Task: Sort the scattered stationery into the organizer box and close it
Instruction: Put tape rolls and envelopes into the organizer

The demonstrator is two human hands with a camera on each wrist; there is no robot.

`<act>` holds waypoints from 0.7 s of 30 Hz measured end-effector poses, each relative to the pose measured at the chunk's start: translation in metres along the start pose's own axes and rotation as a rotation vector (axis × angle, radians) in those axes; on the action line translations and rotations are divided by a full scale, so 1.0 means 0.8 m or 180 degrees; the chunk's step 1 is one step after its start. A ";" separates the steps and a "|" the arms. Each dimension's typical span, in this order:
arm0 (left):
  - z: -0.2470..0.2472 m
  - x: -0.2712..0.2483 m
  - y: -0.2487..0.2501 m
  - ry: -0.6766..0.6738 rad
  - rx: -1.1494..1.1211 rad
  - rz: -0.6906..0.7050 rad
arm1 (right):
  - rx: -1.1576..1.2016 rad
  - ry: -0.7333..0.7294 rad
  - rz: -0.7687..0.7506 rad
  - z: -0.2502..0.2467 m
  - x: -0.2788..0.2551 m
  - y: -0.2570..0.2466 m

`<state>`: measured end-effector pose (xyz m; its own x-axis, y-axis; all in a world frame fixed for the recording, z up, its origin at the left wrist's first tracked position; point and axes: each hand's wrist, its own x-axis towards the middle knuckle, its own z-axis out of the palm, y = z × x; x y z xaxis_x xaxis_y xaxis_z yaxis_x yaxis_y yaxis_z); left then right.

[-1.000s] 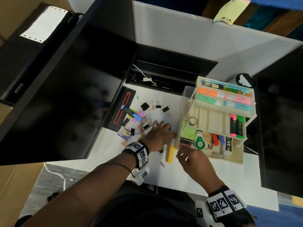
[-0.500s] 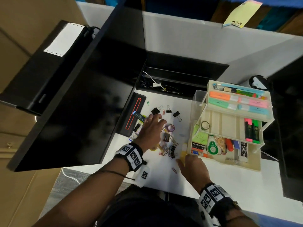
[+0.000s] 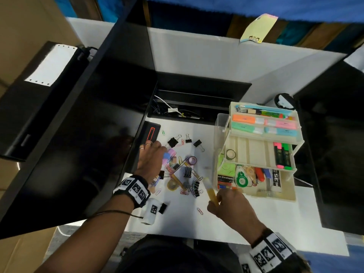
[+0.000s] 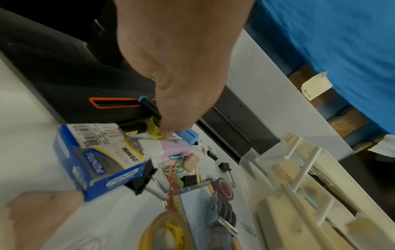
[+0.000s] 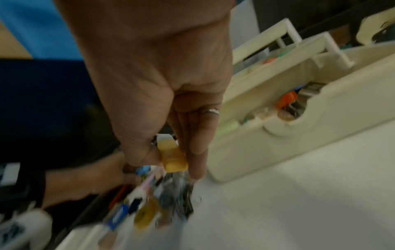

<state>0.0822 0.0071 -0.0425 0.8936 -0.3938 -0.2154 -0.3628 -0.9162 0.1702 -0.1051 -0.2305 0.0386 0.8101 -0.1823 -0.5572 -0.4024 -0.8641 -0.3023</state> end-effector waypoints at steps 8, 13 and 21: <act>-0.043 0.006 0.045 0.0179 -0.0835 0.0266 | 0.1126 0.1624 -0.0668 -0.146 0.007 0.063; -0.076 0.000 0.112 0.0167 -0.1453 0.0703 | 0.1203 0.2223 -0.0696 -0.213 0.035 0.141; -0.116 -0.001 0.193 0.0095 -0.1642 0.1075 | 0.1647 0.2171 -0.0736 -0.235 0.084 0.220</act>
<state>0.0497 -0.1270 0.0730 0.7614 -0.6468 -0.0427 -0.4589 -0.5844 0.6692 -0.0416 -0.4831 0.0935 0.9063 -0.4121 0.0934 -0.2058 -0.6236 -0.7541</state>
